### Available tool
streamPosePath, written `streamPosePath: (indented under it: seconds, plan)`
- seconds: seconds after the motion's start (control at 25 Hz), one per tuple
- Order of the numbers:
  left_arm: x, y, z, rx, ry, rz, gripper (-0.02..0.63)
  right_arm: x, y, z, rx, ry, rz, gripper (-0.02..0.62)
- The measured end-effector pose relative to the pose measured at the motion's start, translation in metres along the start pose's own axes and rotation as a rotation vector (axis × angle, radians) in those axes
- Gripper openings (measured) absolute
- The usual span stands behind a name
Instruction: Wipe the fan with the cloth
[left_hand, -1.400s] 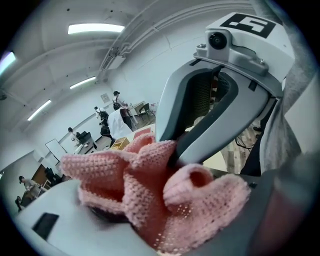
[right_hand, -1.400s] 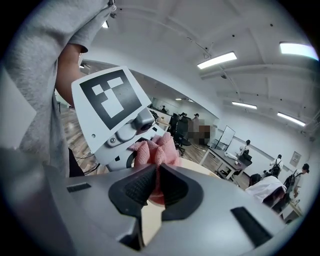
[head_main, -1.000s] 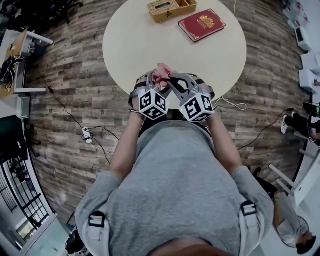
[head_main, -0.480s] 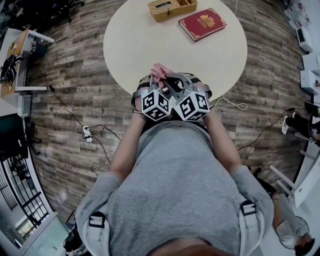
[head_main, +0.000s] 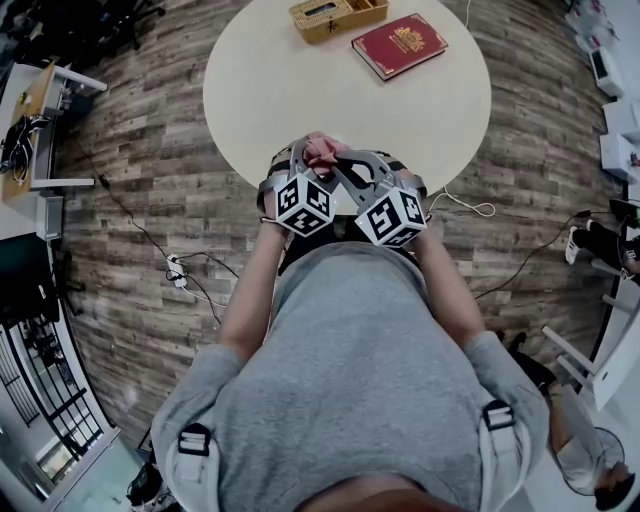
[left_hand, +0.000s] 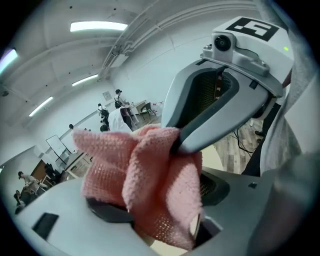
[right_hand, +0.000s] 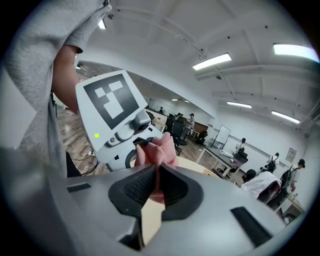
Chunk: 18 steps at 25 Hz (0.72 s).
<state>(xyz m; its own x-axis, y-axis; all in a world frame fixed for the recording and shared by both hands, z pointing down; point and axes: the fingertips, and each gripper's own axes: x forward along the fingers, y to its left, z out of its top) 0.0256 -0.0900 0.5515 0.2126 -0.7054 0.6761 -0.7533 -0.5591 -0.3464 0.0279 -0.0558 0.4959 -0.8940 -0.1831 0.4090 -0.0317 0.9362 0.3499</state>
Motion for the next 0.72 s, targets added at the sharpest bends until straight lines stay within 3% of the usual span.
streamPosePath:
  seconds: [0.44, 0.6, 0.72]
  plan:
    - [-0.007, 0.005, 0.004, -0.104, -0.087, -0.027, 0.368, -0.019, -0.033, -0.014, 0.081, -0.006, -0.087, 0.029]
    - [-0.010, 0.009, 0.003, -0.097, -0.115, -0.015, 0.368, -0.017, -0.032, -0.023, 0.097, 0.011, -0.088, 0.029]
    - [-0.015, 0.015, 0.000, -0.138, -0.141, -0.013, 0.368, -0.015, -0.025, -0.031, 0.112, 0.028, -0.075, 0.029]
